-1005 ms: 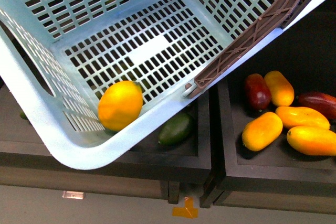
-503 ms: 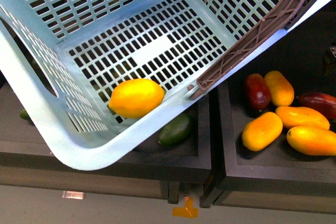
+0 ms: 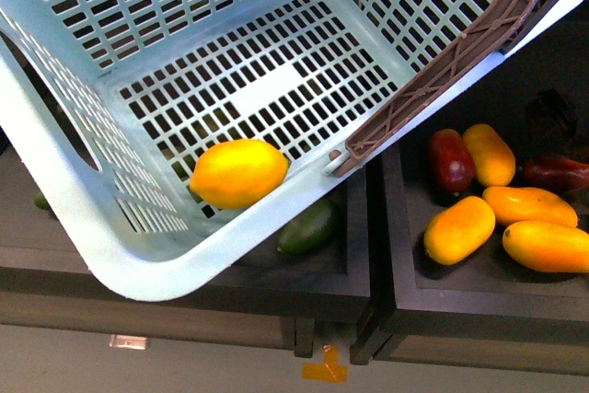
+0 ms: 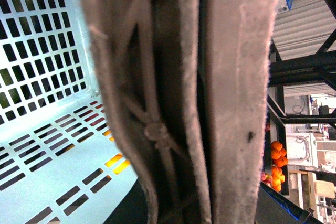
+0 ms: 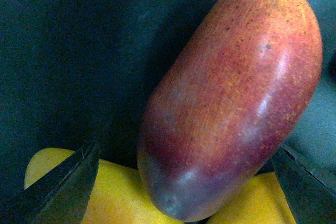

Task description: Pick lemon and mango into basket

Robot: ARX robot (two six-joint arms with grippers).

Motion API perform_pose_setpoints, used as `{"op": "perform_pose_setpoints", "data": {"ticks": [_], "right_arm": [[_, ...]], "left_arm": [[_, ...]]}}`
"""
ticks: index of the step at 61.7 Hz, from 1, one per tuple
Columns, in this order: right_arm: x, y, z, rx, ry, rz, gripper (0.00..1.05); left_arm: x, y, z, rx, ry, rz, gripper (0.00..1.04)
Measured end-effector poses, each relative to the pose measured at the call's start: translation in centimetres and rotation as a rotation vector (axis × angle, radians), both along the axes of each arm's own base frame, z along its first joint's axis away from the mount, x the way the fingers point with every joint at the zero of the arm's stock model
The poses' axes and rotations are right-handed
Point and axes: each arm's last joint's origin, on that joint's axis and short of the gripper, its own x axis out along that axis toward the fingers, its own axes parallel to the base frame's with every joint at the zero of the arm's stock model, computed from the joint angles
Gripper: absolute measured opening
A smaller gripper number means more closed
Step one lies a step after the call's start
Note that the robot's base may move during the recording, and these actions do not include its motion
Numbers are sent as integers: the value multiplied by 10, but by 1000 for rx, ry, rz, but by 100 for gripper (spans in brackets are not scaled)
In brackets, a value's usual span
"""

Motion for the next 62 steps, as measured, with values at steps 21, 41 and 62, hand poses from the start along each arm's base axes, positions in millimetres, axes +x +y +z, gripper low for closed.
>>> {"op": "perform_pose_setpoints", "data": {"ticks": [21,41,62], "right_arm": [[16,-2,-11,-8,1,-25,96],[20,-12,-14,-18,0,-55,96],[15,-24,-22,-16,16,-86,96]], "left_arm": [[0,0,0,0,0,0,17],[0,0,0,0,0,0,17],[0,0,0,0,0,-1,17]]}}
